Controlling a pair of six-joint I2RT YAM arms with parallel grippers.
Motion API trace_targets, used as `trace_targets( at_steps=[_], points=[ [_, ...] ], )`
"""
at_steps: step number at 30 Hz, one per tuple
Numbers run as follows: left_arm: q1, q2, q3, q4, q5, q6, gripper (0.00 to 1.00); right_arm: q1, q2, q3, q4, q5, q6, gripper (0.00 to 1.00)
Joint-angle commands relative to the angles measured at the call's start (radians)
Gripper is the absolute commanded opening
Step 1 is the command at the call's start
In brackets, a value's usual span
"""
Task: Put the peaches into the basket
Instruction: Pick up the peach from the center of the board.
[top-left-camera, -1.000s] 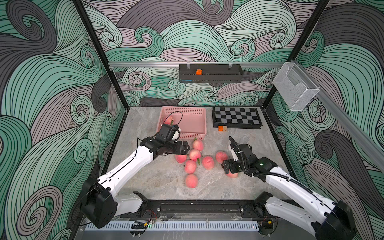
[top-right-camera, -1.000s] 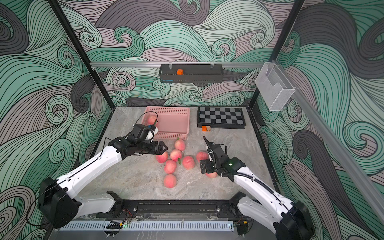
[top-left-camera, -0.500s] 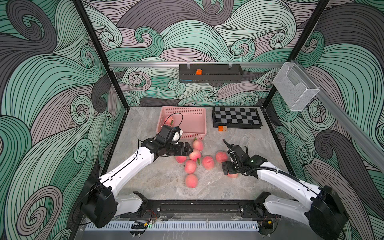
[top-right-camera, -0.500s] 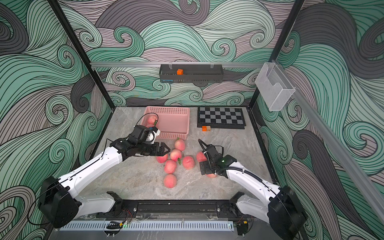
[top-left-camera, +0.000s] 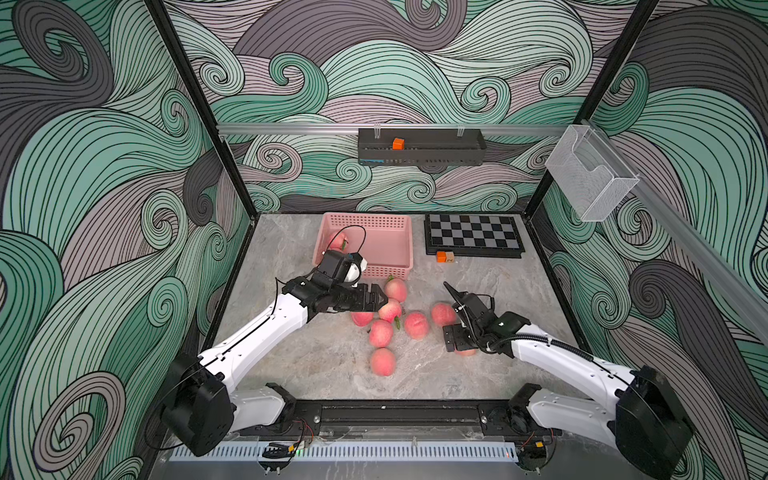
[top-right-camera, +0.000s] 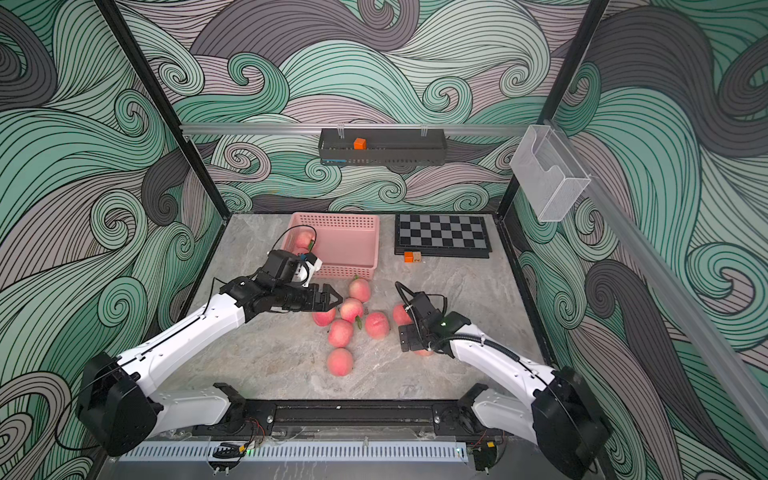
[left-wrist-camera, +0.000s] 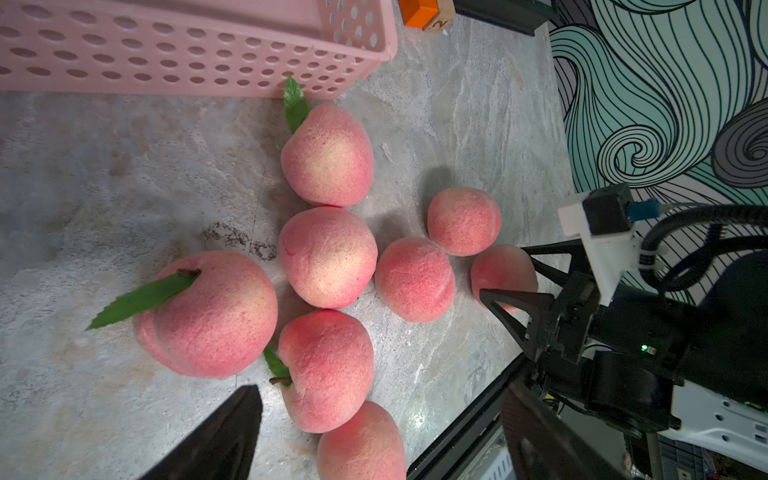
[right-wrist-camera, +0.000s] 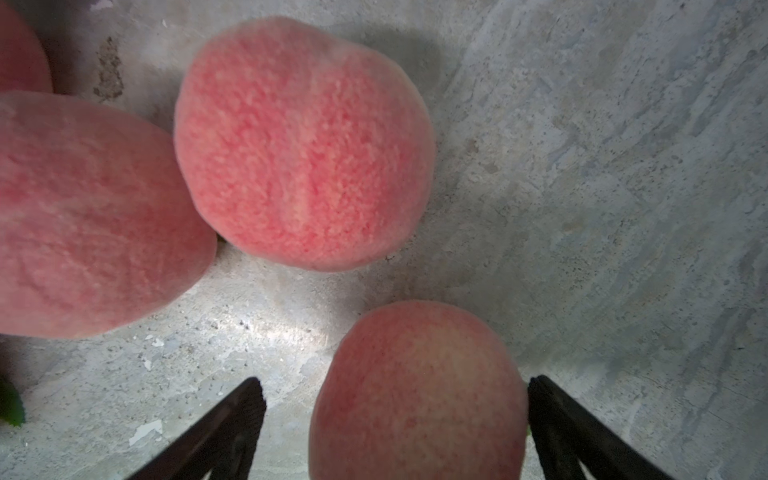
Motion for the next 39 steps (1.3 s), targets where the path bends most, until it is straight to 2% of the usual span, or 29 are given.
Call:
trace_targets(
  at_steps=[1, 18, 21, 26, 31, 36, 39],
  points=[
    [0.006, -0.005, -0.006, 0.019, 0.018, -0.009, 0.91, 0.007, 0.003, -0.013, 0.010, 0.011, 0.034, 0.99],
    [0.008, -0.011, -0.020, 0.027, -0.004, -0.032, 0.88, 0.008, 0.013, -0.017, 0.010, 0.019, 0.034, 0.96],
    [0.011, -0.015, -0.015, 0.013, -0.024, -0.032, 0.88, 0.008, 0.020, -0.013, 0.010, 0.018, 0.030, 0.91],
    [0.014, -0.022, -0.013, 0.003, -0.049, -0.031, 0.88, 0.008, 0.034, -0.008, 0.010, 0.010, 0.024, 0.89],
    [0.022, -0.018, -0.020, 0.009, -0.057, -0.035, 0.88, 0.007, 0.038, -0.005, 0.010, 0.001, 0.018, 0.84],
    [0.036, -0.010, -0.018, 0.017, -0.047, -0.040, 0.87, 0.007, 0.028, -0.005, 0.011, -0.004, 0.014, 0.72],
    [0.048, 0.000, -0.023, 0.030, -0.029, -0.049, 0.87, 0.007, 0.010, -0.010, 0.016, -0.004, 0.013, 0.69]
  ],
)
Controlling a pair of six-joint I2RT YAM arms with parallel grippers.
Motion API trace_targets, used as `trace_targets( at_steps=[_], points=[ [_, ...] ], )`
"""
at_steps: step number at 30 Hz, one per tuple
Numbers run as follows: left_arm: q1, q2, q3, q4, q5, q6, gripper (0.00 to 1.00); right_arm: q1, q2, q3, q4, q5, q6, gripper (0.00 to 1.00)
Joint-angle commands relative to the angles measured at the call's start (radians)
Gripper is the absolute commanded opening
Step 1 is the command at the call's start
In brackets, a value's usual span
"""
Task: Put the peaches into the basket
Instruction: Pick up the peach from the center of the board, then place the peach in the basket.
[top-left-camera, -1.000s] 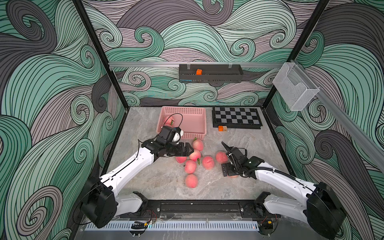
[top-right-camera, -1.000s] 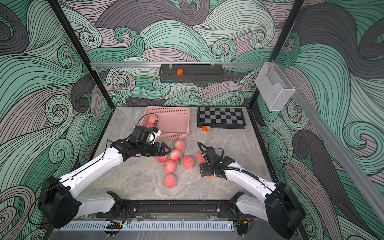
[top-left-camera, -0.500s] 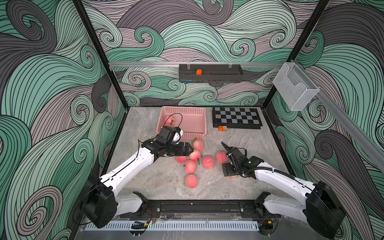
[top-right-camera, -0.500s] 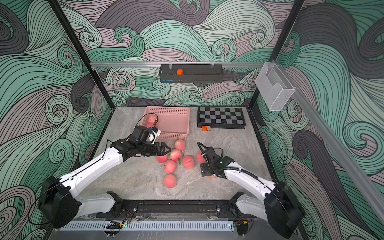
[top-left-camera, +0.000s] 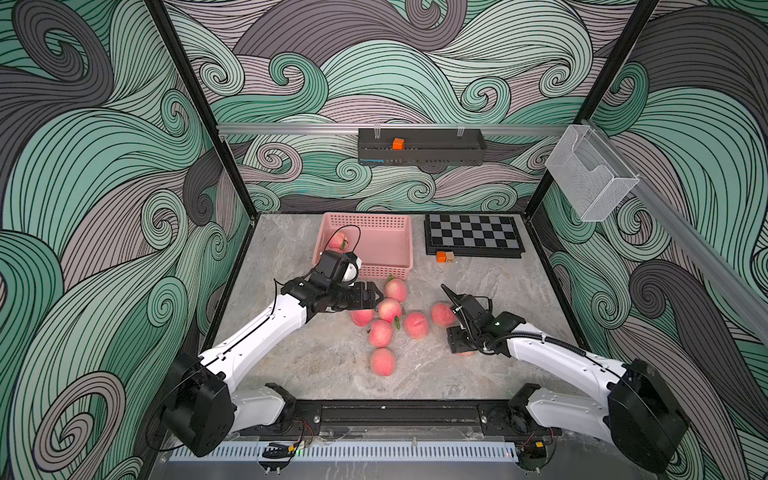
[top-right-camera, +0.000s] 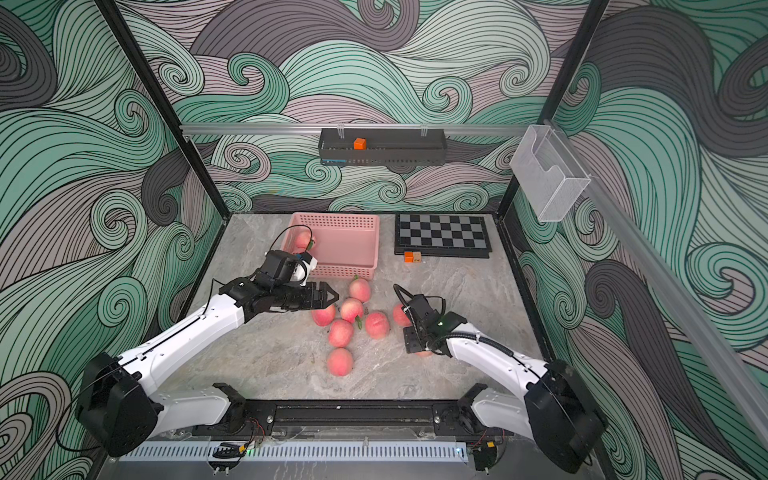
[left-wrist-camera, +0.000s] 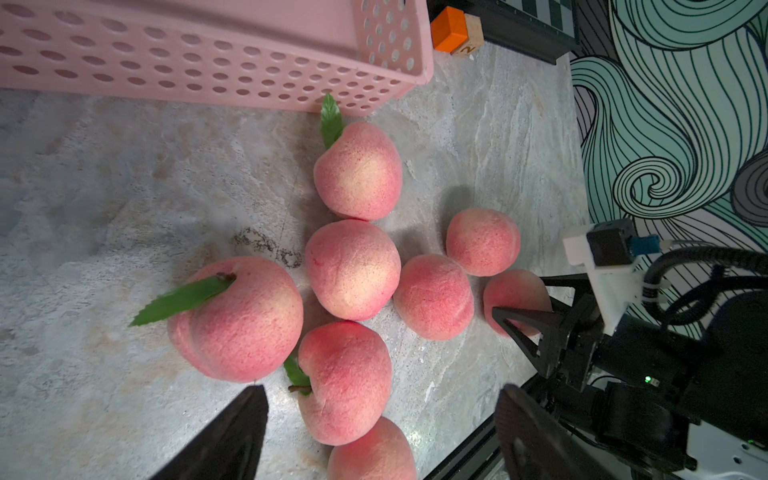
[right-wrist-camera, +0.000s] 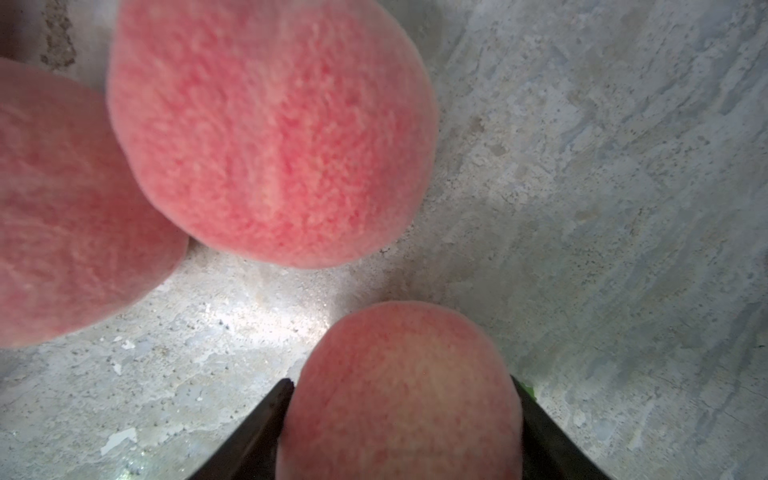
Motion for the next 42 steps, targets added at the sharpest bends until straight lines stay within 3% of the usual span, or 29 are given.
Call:
trace_targets(
  at_steps=[1, 10, 17, 29, 42],
  points=[
    [0.018, 0.007, -0.002, 0.008, 0.019, -0.012, 0.87, 0.004, -0.029, -0.006, 0.009, -0.005, 0.012, 0.68],
    [0.048, 0.043, 0.007, 0.004, 0.019, -0.014, 0.86, 0.034, -0.081, 0.031, 0.003, -0.066, -0.022, 0.68],
    [0.066, 0.063, 0.035, 0.020, 0.020, -0.014, 0.86, 0.067, -0.087, 0.227, -0.032, -0.046, -0.103, 0.69],
    [0.114, 0.132, 0.104, 0.015, 0.015, -0.021, 0.85, 0.049, 0.336, 0.740, 0.054, -0.105, -0.402, 0.71],
    [0.182, 0.147, 0.157, -0.049, -0.002, 0.028, 0.85, -0.012, 0.803, 1.169, 0.073, -0.220, -0.503, 0.72]
  ],
)
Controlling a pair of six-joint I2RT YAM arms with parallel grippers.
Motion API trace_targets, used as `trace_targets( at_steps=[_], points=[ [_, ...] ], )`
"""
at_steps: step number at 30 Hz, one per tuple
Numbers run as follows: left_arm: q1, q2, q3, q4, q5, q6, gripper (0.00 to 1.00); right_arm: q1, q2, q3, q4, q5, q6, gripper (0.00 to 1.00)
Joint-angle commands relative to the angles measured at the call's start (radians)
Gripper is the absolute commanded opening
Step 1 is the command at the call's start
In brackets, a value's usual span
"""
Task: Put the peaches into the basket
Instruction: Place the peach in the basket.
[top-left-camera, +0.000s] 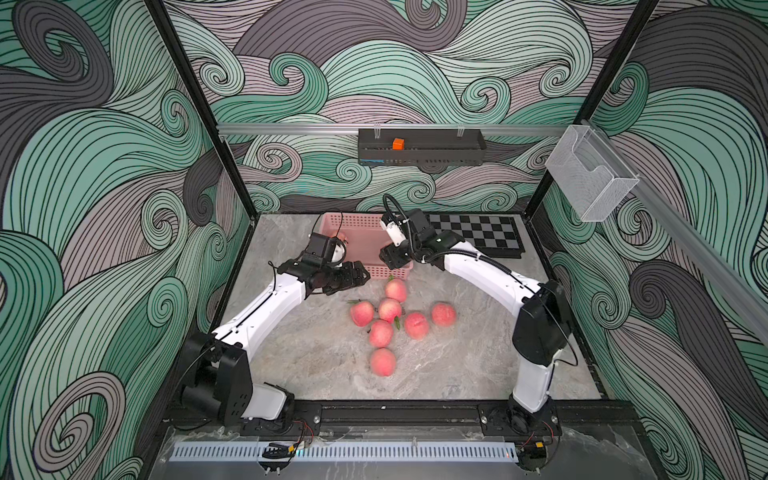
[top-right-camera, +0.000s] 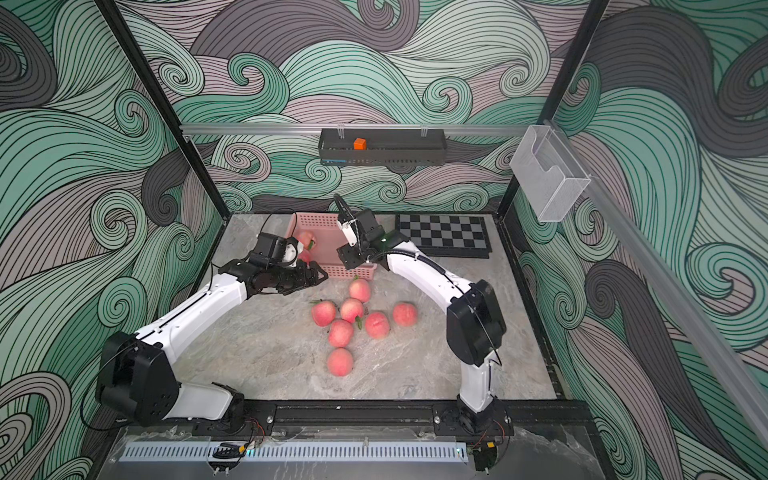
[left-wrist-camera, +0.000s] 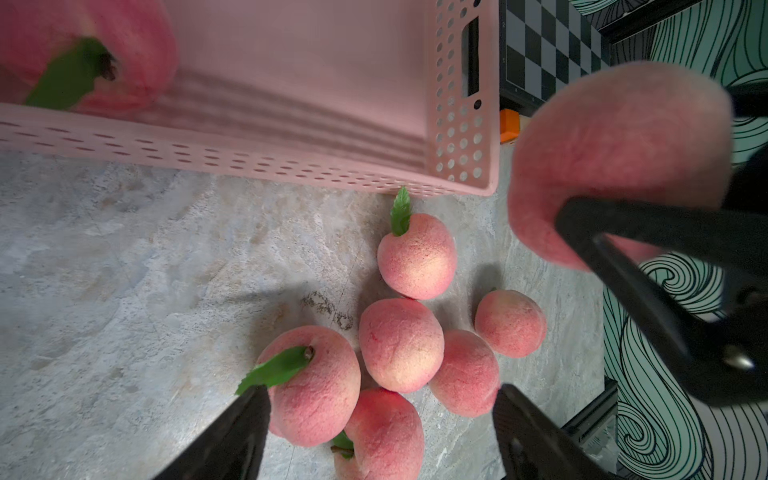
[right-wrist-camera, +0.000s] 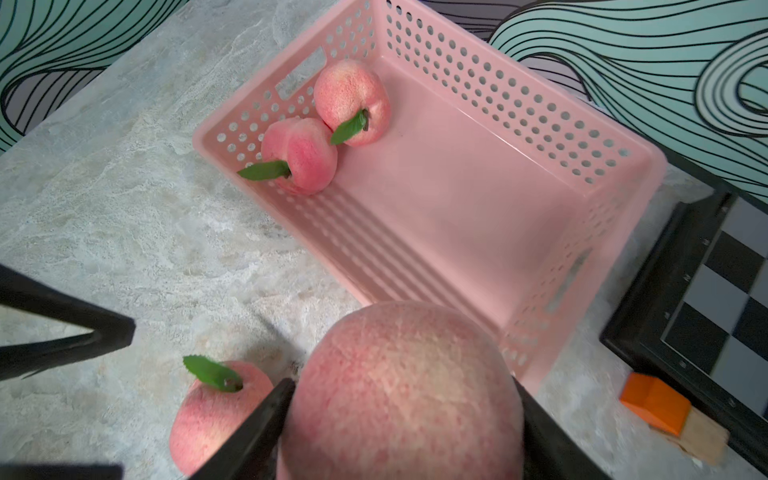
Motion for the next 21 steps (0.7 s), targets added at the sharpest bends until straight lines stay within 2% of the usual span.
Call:
trace_targets(
  at_steps=[1, 10, 21],
  points=[
    [0.013, 0.004, 0.032, -0.031, -0.009, 0.027, 0.85, -0.022, 0.077, 0.085, 0.005, -0.044, -0.048, 0.72],
    [0.016, 0.012, 0.032, -0.001, 0.017, 0.003, 0.85, -0.061, 0.300, 0.288, -0.004, -0.037, -0.102, 0.72],
    [0.016, 0.012, 0.024, 0.018, 0.030, -0.011, 0.85, -0.095, 0.433, 0.401, -0.022, -0.071, -0.149, 0.73]
  ],
)
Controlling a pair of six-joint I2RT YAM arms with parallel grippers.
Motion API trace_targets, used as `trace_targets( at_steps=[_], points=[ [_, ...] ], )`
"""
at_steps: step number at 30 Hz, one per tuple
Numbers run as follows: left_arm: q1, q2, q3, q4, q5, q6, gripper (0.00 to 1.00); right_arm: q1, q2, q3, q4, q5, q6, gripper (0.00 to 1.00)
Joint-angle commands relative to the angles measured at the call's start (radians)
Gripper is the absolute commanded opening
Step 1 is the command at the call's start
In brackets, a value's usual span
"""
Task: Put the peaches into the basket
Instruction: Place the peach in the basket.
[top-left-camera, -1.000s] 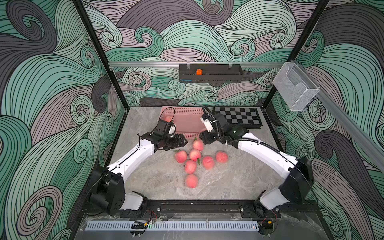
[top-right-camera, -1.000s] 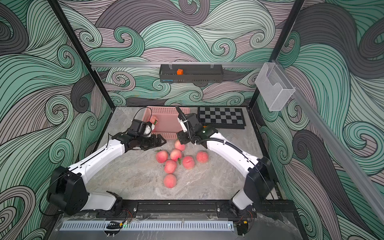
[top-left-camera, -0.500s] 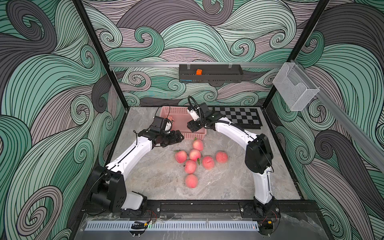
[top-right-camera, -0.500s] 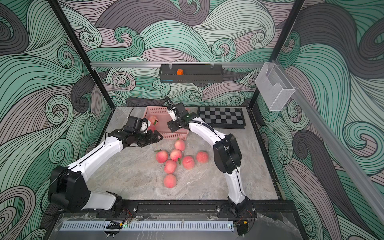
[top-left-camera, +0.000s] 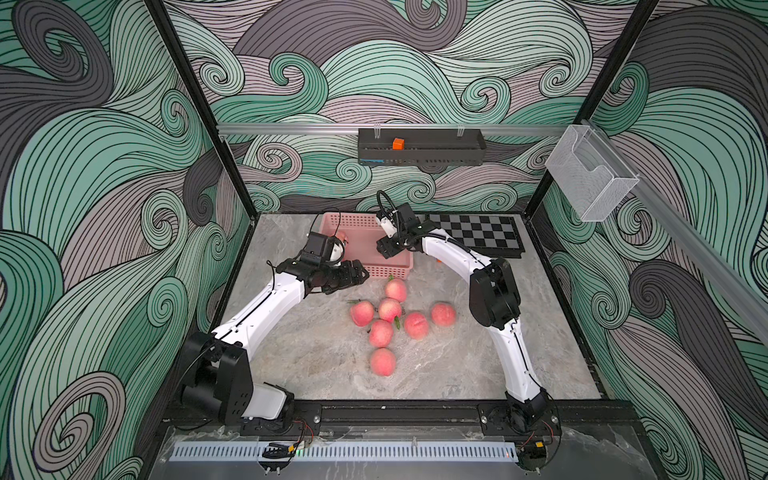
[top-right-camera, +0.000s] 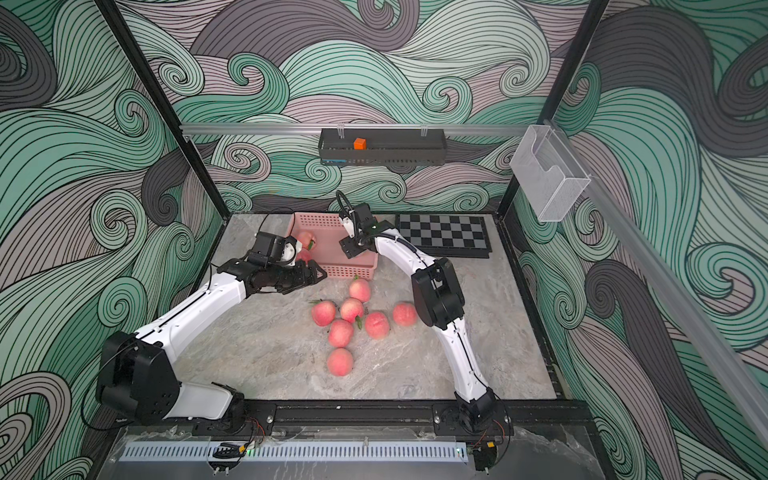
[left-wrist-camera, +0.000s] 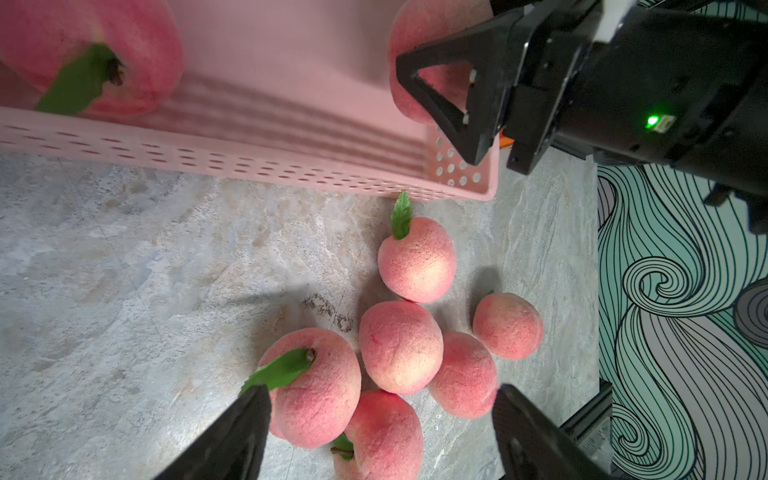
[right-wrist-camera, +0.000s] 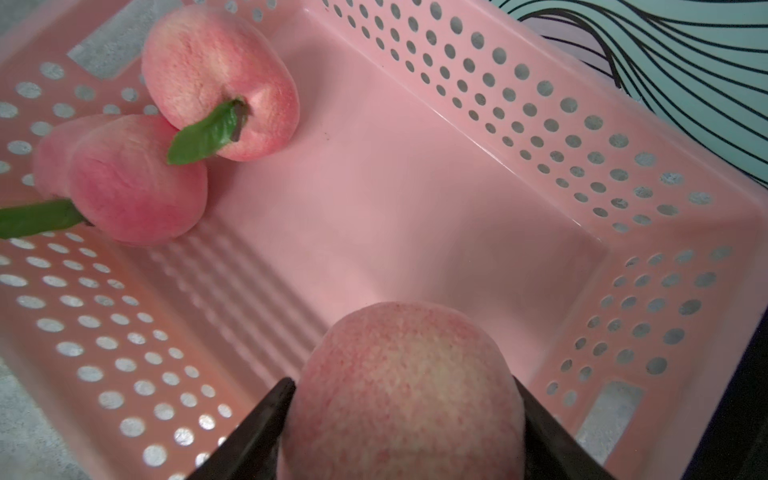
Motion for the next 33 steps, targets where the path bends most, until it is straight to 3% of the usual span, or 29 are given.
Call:
trace_targets(
  at_steps=[1, 33],
  points=[
    [0.005, 0.010, 0.022, 0.013, 0.014, -0.005, 0.85, 0.005, 0.026, 0.048, -0.016, -0.029, -0.048, 0.73],
    [0.008, 0.010, -0.007, 0.008, -0.014, 0.009, 0.85, 0.005, 0.086, 0.059, -0.055, -0.015, -0.092, 0.90]
  ],
)
